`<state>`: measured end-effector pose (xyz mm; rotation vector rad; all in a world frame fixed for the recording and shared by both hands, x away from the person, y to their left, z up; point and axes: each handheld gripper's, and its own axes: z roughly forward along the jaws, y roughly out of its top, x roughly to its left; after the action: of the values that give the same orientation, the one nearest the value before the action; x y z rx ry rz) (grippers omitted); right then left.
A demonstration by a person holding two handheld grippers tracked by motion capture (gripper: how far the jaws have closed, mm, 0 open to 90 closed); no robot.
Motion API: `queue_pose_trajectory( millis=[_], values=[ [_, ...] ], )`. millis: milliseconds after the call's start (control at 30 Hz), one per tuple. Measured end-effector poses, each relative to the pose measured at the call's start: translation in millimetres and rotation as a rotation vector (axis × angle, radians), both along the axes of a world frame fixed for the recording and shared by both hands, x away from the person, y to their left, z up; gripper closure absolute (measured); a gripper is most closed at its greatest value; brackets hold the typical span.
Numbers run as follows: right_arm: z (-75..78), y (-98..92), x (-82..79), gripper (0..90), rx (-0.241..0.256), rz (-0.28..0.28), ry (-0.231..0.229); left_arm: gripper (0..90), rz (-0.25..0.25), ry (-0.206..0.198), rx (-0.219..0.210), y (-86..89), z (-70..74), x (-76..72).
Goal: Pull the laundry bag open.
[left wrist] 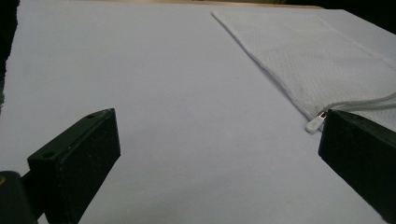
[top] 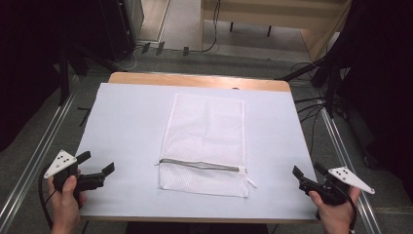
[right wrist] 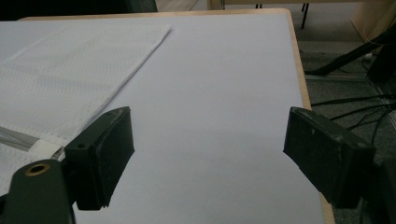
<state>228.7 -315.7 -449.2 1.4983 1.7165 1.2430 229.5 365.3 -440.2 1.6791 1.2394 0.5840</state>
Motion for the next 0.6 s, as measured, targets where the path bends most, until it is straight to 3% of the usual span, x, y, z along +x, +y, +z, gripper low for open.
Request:
queue_pose_trajectory(
  millis=[600],
  values=[
    [-3.0, -2.6, -0.1, 15.0, -0.034, -0.014, 0.018, 0.0, -0.015, 0.017, 0.023, -3.1, -1.9, 1.6]
  ],
)
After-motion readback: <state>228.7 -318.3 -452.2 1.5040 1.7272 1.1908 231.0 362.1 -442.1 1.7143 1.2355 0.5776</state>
